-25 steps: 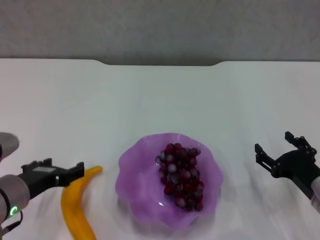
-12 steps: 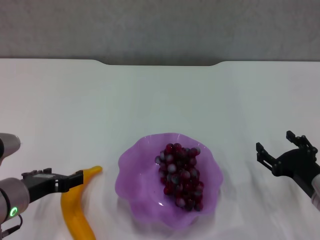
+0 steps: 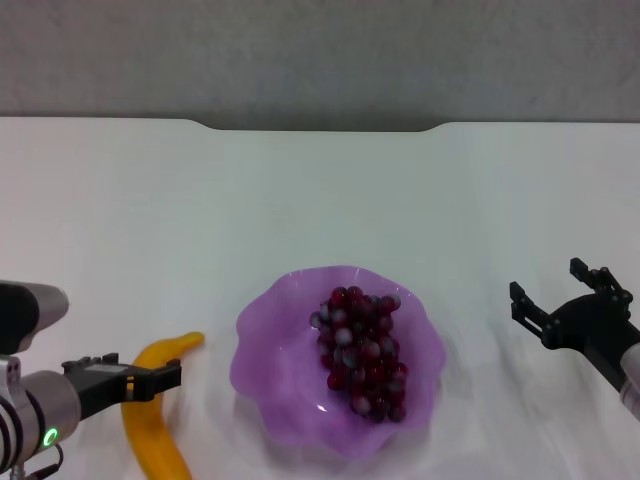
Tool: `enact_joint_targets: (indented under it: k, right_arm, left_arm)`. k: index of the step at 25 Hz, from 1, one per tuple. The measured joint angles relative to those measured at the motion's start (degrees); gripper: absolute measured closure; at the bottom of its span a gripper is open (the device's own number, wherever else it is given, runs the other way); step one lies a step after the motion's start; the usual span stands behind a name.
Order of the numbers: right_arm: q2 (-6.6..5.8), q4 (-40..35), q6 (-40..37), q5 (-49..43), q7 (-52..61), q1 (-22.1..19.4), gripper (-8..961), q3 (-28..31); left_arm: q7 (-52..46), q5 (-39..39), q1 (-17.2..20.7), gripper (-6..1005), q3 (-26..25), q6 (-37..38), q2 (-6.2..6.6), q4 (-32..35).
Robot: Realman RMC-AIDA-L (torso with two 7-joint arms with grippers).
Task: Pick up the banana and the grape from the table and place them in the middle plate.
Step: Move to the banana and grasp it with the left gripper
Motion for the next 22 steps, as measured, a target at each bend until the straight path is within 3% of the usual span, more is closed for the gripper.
enact_joint_targets:
  k: [22]
  right_arm:
    - [0.0,0.2,-0.4,0.0,0.0,0.2,70,0.1]
  left_arm:
    - [-2.8,2.3,-1.9,115,3.0,3.5,-0.05,4.7]
